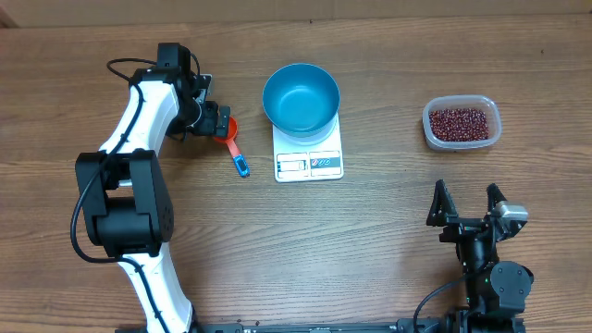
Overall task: Scoop item into bowl and weigh 150g on scale
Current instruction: 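Lower the left gripper and close it on the red scoop's rim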
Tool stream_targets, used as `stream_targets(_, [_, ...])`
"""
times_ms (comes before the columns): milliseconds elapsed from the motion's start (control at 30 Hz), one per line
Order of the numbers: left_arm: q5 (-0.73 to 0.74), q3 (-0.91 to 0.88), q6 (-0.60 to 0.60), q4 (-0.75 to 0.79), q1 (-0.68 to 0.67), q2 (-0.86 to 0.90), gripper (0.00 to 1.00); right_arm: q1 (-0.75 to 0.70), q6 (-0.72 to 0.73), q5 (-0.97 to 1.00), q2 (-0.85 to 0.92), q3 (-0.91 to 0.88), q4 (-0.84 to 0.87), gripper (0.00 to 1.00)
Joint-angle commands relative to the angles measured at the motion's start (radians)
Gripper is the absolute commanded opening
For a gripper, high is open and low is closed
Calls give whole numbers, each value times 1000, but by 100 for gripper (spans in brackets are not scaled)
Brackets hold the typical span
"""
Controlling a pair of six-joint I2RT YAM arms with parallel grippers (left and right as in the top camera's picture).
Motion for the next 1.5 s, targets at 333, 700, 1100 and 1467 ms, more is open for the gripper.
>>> stream_targets(333, [-7,20,-24,4,6,21,100,8,4,9,-8,-10,3,100])
stream_targets(700, [-42,20,-24,14,5,60,99,8,4,9,-8,-10,3,100])
stream_targets(1100, [-56,8,-24,30,5,61,100,8,4,9,-8,-10,3,100])
stream_targets(1467, [-52,7,-25,35,4,60,100,8,3,9,-8,-10,3,100])
